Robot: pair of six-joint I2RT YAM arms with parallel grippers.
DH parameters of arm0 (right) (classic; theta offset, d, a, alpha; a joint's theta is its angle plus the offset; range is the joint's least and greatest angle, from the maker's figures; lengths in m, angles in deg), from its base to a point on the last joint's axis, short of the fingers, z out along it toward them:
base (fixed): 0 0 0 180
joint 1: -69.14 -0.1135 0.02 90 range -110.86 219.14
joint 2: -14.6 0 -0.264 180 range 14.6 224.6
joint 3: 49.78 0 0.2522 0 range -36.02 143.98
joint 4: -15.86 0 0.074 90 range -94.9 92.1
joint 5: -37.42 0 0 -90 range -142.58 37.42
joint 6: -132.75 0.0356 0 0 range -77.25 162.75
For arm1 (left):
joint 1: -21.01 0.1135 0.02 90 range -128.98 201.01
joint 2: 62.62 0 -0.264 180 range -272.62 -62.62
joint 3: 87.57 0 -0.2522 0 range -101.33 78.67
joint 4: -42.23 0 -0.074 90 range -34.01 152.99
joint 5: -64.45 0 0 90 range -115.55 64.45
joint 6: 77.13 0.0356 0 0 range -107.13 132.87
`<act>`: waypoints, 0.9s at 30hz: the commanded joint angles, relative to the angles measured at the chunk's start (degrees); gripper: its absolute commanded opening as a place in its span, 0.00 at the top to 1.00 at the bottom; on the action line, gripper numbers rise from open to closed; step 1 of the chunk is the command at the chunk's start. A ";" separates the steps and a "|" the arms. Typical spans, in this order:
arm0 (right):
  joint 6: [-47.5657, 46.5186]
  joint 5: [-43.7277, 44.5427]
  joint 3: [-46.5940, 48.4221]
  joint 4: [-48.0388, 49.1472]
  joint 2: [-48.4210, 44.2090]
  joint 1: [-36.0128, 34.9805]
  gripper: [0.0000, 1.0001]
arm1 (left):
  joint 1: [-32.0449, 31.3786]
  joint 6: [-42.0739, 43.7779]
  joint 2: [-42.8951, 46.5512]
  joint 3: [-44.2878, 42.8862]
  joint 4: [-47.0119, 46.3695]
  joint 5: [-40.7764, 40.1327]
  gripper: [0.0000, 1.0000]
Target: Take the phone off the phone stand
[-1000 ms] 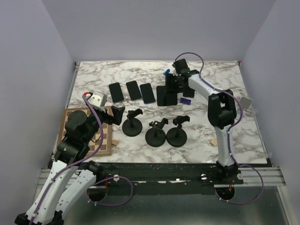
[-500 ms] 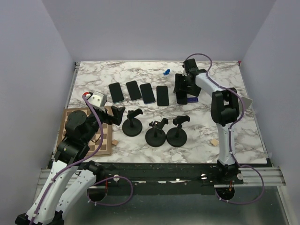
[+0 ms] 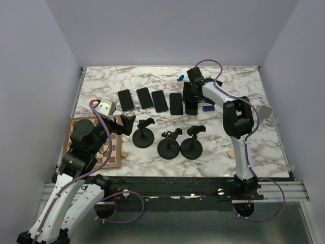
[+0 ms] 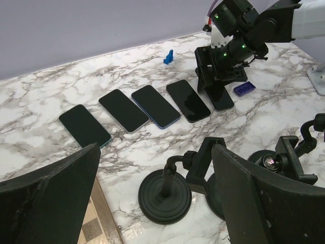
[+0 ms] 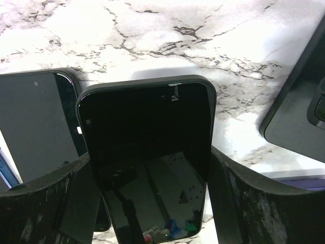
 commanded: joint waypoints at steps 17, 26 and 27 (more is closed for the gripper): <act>1.71 -0.32 5.18 -6.62 3.15 -1.40 0.04 | 0.53 0.43 2.84 2.19 -1.76 -5.74 0.02; 1.94 1.74 2.42 -8.78 -12.57 -1.51 0.00 | 0.53 -5.05 8.19 1.45 0.30 -8.58 0.02; 1.68 1.98 0.83 -8.77 -15.89 -1.47 0.00 | 0.53 -6.38 9.27 0.95 1.46 -8.48 0.02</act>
